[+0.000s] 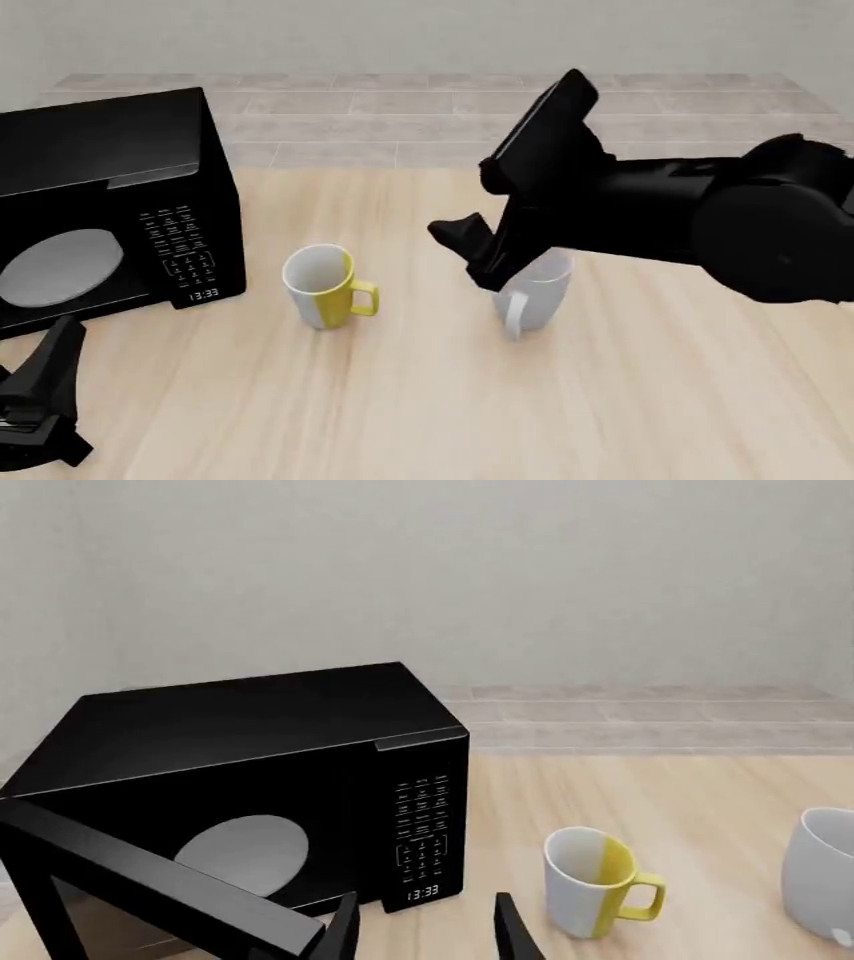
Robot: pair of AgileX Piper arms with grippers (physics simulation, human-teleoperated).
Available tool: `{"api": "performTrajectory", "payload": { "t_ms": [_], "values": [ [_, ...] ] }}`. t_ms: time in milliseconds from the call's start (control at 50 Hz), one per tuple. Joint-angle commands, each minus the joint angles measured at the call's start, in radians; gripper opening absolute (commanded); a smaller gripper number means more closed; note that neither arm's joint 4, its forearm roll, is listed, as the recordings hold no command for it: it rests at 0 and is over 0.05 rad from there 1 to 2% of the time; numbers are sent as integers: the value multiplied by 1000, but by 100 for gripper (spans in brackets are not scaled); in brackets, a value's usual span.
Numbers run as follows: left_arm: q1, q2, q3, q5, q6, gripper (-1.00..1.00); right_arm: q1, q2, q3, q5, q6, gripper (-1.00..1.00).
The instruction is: Put the yellow and white mug to the front of the white mug.
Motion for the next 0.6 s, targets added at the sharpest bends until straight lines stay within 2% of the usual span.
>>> {"api": "performTrajectory", "payload": {
  "t_ms": [20, 160, 340, 420, 440, 600],
  "values": [
    [0, 0, 0, 0, 0, 100, 37, 132, -90, 28, -14, 100],
    [0, 0, 0, 0, 0, 100, 22, 206, -175, 64, -36, 100],
    [0, 0, 0, 0, 0, 100, 45, 304, -260, 96, -28, 100],
    [0, 0, 0, 0, 0, 100, 54, 342, -272, 89, -19, 100],
    [0, 0, 0, 0, 0, 100, 82, 395, -285, 79, 12, 100],
    [0, 0, 0, 0, 0, 100, 91, 458, -308, 76, 18, 100]
  ]
}}
